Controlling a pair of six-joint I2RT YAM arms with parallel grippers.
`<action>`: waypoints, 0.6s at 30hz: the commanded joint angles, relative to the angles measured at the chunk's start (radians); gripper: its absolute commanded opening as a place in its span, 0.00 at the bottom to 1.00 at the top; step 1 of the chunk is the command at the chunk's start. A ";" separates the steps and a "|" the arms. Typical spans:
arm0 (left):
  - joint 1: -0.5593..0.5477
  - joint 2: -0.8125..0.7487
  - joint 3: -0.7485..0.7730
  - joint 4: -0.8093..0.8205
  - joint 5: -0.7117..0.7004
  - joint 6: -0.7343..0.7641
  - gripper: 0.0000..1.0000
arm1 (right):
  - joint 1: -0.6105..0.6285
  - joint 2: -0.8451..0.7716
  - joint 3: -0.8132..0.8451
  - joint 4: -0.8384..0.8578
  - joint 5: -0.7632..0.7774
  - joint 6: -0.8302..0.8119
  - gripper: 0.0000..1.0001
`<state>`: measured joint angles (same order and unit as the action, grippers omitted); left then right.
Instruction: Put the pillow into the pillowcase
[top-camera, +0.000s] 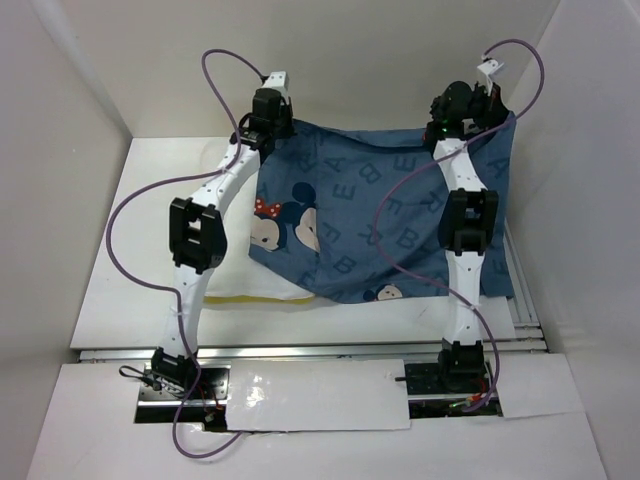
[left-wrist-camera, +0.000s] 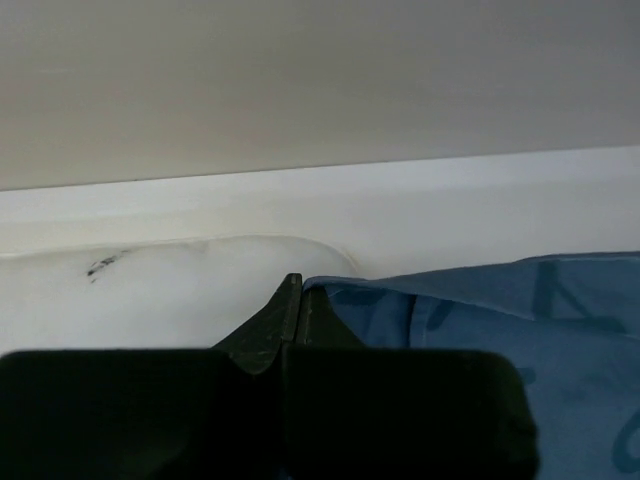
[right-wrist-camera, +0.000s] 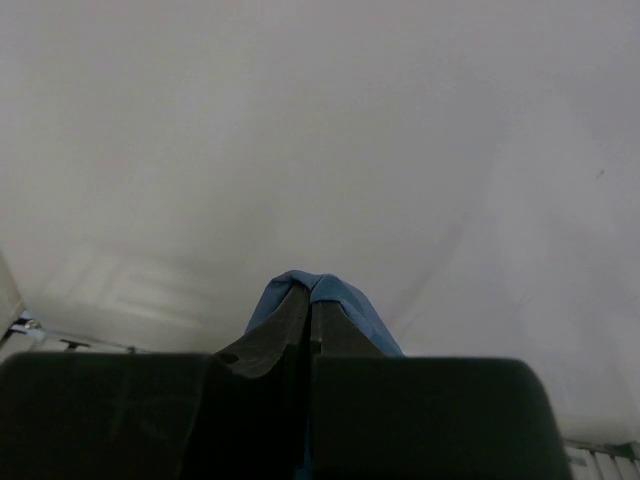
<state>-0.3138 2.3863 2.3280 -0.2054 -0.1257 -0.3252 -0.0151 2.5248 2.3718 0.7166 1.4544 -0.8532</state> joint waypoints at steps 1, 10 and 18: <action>0.007 0.042 -0.002 0.133 0.028 -0.074 0.00 | 0.064 -0.083 -0.014 0.104 -0.028 0.011 0.00; 0.016 0.108 -0.021 0.328 -0.094 -0.178 0.00 | 0.075 0.067 0.053 0.104 0.033 0.046 0.00; 0.045 0.096 -0.022 0.270 -0.035 -0.100 0.91 | 0.015 0.192 0.093 0.074 0.045 0.148 0.04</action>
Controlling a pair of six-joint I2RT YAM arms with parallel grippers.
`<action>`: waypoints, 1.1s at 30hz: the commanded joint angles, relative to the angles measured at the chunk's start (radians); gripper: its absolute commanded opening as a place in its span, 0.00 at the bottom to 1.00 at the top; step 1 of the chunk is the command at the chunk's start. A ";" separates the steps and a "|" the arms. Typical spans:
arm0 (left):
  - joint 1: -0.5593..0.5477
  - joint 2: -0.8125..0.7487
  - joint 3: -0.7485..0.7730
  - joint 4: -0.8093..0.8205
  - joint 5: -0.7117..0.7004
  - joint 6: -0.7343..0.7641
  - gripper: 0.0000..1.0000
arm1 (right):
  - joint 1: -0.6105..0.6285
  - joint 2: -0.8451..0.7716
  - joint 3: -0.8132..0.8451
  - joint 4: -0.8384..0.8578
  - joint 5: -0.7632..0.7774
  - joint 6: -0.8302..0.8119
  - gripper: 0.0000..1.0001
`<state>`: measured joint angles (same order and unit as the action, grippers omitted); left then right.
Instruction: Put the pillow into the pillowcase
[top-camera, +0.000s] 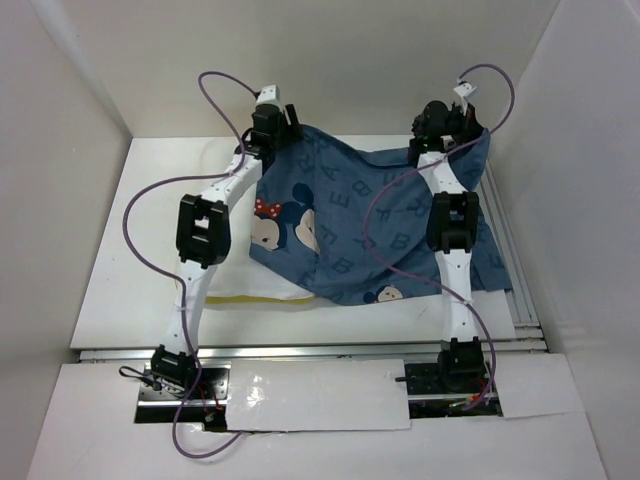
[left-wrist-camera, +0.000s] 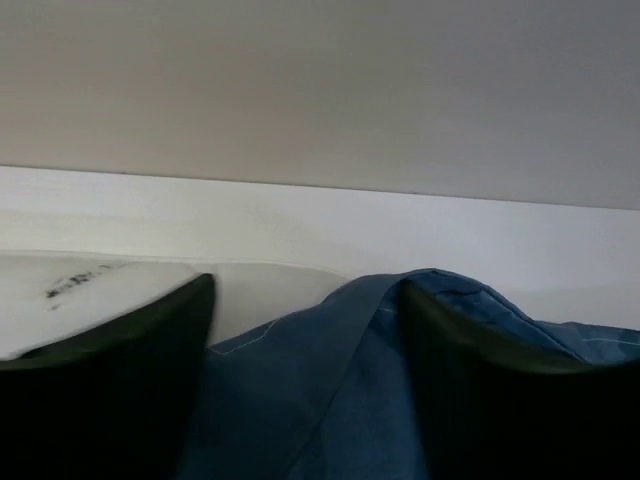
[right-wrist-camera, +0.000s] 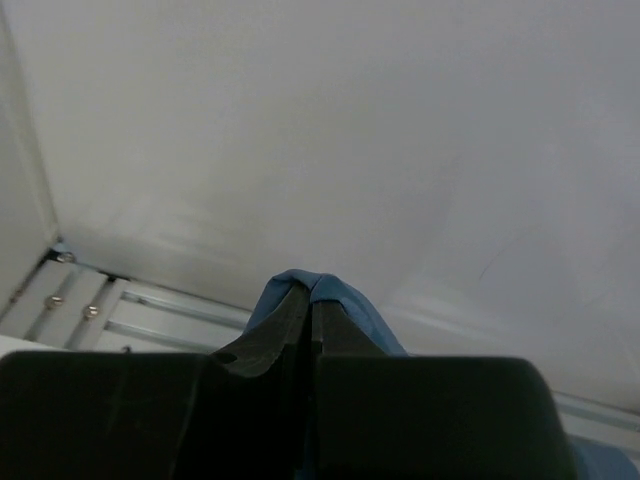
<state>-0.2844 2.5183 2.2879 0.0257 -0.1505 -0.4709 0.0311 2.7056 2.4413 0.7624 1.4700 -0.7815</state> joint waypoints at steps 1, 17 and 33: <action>0.016 -0.048 0.018 0.019 -0.024 0.064 1.00 | -0.022 0.023 0.024 0.012 0.012 0.076 0.04; 0.149 -0.723 -0.395 -0.394 -0.198 0.069 1.00 | 0.332 -0.217 -0.183 -0.459 -0.168 0.253 1.00; -0.018 -1.077 -1.128 -0.567 -0.172 -0.235 1.00 | 0.320 -1.018 -1.231 -1.066 -1.327 1.160 1.00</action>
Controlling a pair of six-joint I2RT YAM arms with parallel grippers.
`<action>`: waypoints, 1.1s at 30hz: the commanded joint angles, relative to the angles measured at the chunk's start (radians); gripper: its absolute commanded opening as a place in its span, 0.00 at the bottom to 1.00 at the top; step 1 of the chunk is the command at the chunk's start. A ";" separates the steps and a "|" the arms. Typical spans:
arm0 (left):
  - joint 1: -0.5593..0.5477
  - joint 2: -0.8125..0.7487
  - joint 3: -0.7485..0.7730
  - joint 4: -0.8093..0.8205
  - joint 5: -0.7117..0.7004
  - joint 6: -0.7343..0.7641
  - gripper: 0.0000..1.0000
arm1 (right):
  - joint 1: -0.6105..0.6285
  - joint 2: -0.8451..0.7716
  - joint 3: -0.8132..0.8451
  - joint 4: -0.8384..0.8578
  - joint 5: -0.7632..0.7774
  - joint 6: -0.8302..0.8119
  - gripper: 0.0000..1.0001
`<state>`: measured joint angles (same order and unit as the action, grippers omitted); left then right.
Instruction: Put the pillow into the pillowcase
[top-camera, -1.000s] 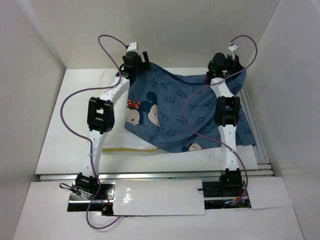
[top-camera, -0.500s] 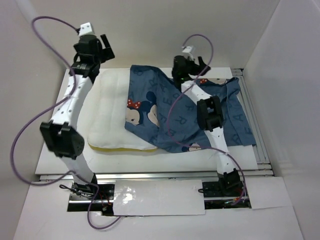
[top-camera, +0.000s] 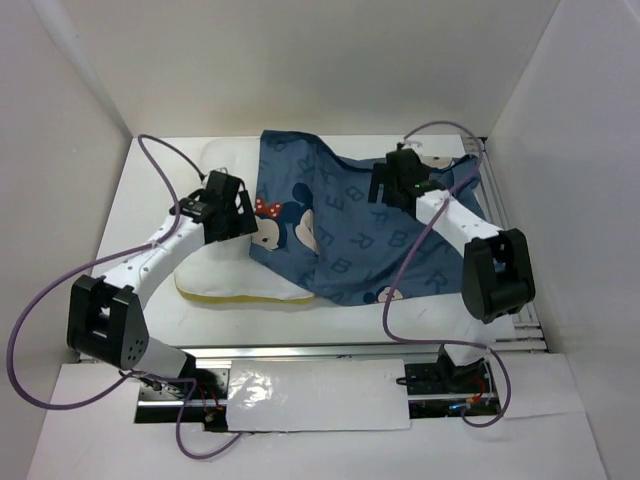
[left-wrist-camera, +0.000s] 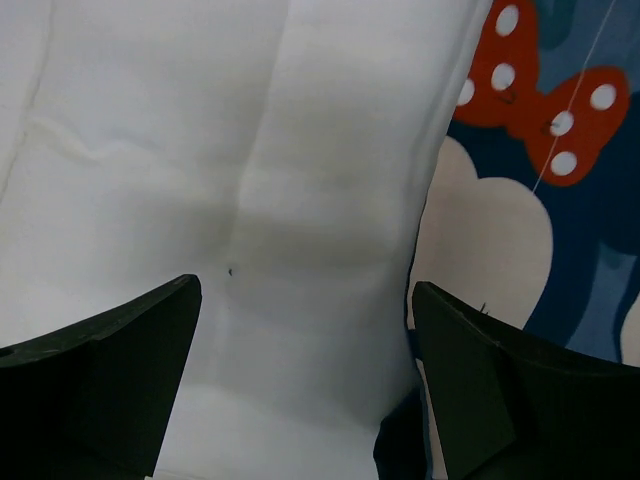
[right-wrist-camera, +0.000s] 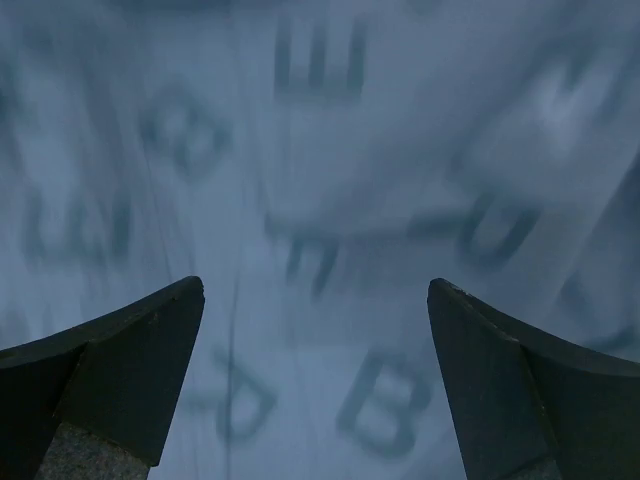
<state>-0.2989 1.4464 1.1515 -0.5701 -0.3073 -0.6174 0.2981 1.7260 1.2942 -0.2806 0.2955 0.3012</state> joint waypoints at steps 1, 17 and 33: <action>0.006 0.023 0.008 0.029 -0.025 -0.097 1.00 | 0.053 -0.039 -0.102 -0.034 -0.153 0.078 1.00; 0.298 0.132 -0.029 -0.155 -0.150 -0.317 0.00 | 0.087 -0.016 -0.385 -0.038 -0.150 0.164 1.00; 0.572 -0.250 0.168 -0.292 -0.208 -0.348 0.00 | -0.175 -0.062 -0.386 -0.132 -0.002 0.237 1.00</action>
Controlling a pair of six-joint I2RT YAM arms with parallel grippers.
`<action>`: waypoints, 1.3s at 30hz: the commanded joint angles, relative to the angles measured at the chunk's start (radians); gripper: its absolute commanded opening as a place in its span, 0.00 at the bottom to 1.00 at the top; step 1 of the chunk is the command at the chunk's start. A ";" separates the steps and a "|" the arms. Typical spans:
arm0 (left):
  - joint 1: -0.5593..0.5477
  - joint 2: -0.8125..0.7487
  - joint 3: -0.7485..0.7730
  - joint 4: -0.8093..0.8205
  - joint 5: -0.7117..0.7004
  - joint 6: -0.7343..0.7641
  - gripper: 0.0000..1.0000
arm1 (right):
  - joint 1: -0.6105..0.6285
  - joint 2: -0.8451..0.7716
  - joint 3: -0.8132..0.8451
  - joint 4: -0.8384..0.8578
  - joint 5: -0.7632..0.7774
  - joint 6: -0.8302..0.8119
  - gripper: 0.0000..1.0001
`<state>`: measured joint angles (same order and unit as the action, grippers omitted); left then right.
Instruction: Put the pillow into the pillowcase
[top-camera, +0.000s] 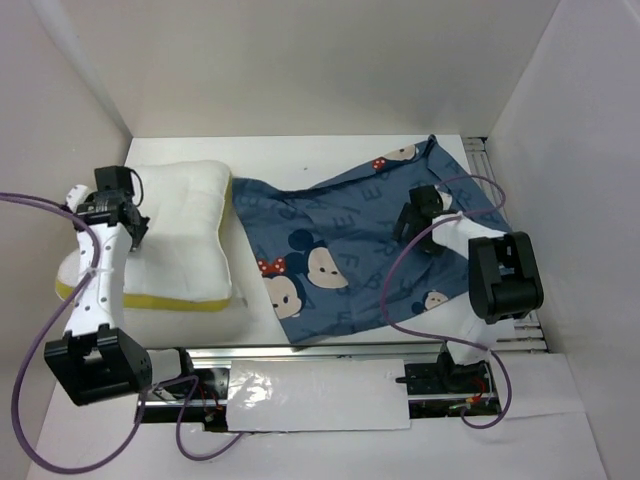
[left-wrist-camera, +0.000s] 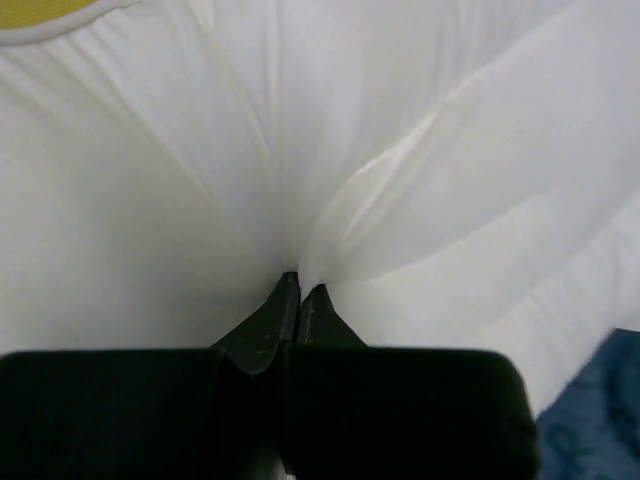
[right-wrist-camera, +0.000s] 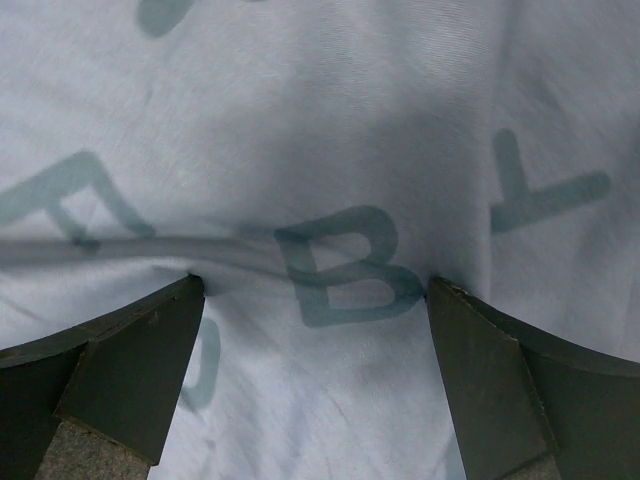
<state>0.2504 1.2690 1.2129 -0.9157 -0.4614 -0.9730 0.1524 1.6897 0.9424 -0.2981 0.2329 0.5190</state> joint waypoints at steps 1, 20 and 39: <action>0.032 -0.086 0.141 0.054 -0.066 0.019 0.00 | -0.021 -0.056 -0.045 -0.115 0.051 0.004 1.00; -0.137 -0.305 -0.002 0.520 0.673 0.479 0.00 | 0.220 -0.286 0.055 -0.061 -0.029 -0.125 1.00; -0.434 0.050 0.135 0.388 0.294 0.377 1.00 | 0.269 -0.225 0.117 -0.131 0.062 -0.097 1.00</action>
<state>-0.0669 1.2465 1.3476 -0.6289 -0.2344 -0.6319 0.4129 1.4502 1.0096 -0.3985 0.2531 0.4019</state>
